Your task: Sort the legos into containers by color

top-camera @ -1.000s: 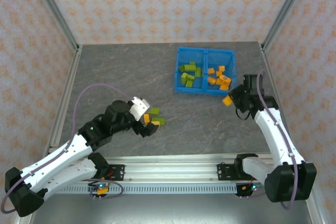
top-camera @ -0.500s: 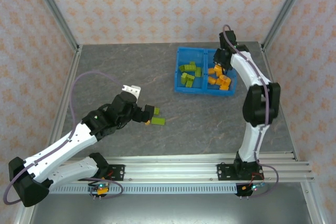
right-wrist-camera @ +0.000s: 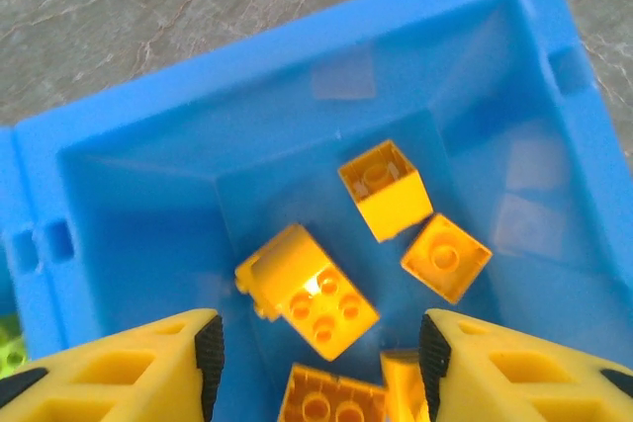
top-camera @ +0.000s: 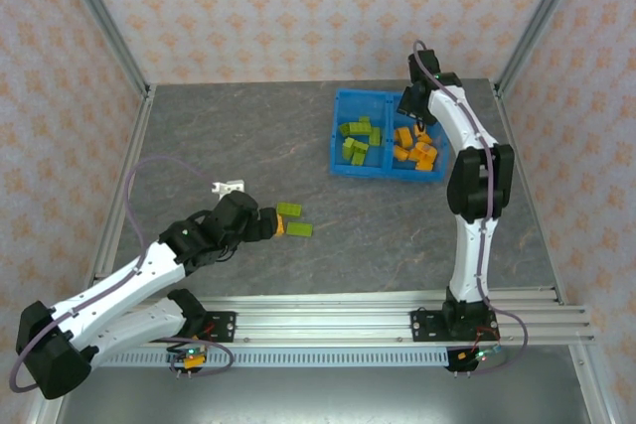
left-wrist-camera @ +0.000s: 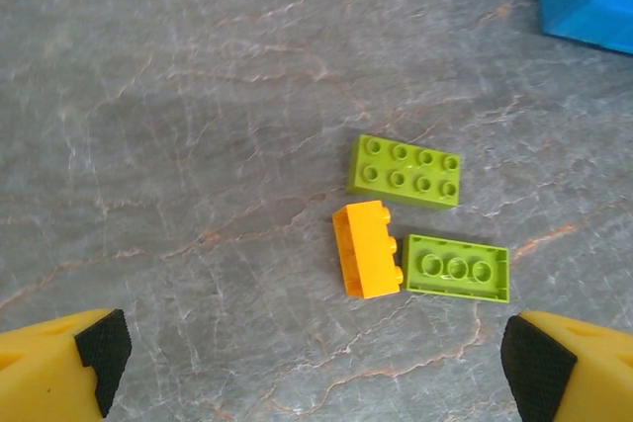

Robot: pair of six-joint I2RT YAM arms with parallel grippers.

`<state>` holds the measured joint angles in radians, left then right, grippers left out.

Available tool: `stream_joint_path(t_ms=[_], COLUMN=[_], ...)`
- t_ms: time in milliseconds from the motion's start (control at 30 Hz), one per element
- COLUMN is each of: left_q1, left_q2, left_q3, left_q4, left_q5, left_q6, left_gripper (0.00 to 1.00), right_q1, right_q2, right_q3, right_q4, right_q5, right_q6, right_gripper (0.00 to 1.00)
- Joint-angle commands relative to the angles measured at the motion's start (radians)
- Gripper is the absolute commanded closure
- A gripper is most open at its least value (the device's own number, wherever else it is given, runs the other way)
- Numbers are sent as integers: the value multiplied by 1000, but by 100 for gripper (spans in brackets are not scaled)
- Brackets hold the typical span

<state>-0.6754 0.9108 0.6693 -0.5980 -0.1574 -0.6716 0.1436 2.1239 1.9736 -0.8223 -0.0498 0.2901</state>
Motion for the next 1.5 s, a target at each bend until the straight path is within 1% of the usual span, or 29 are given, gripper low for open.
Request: stream_joint_path(t_ms=[0,100,167,200,300,367,433,533,600,667,867,967,1067,1133,1200,1267,1300,1367,1467], left_q1=[47,96,111,113,117,118,118,119,119,117,119,118,119,117,110,84,68,29,-32], left_q2=[45,122,178,209,301,365,422,490,532,573,651,661,630,582,515,445,424,418,501], left_q3=[-25,-37,-28,-24,-5,15,40,71,89,109,113,107,107,129,179,264,306,414,572], left_q4=[61,131,151,165,222,253,266,282,292,293,311,316,299,262,199,153,144,136,150], left_q5=[48,143,176,193,251,282,288,272,260,252,234,235,237,246,279,297,296,287,276], left_q6=[-87,-91,-89,-88,-86,-86,-85,-76,-69,-65,-68,-71,-70,-63,-46,-22,-10,18,58], left_gripper=[2,7,10,13,16,17,18,20,23,32,57,72,80,83,83,83,82,82,82], right_q1=[25,64,104,130,219,292,363,455,490,504,505,505,505,505,506,505,505,504,504], right_q2=[-203,-411,-550,-619,-772,-831,-858,-867,-871,-876,-891,-886,-886,-894,-913,-935,-976,-1024,-1083], right_q3=[-148,-371,-502,-562,-691,-739,-760,-759,-763,-769,-791,-785,-771,-759,-747,-739,-740,-746,-756], right_q4=[-8,54,72,73,55,30,-19,-100,-130,-143,-119,-113,-111,-110,-103,-96,-89,-77,-60], right_q5=[-90,-195,-270,-302,-403,-461,-495,-495,-504,-496,-471,-452,-433,-409,-366,-264,-207,-78,47], right_q6=[-8,4,8,15,45,56,53,31,16,17,46,55,59,67,82,111,127,152,175], right_gripper=[45,44,44,43,42,40,40,40,40,40,41,41,41,41,41,41,40,40,39])
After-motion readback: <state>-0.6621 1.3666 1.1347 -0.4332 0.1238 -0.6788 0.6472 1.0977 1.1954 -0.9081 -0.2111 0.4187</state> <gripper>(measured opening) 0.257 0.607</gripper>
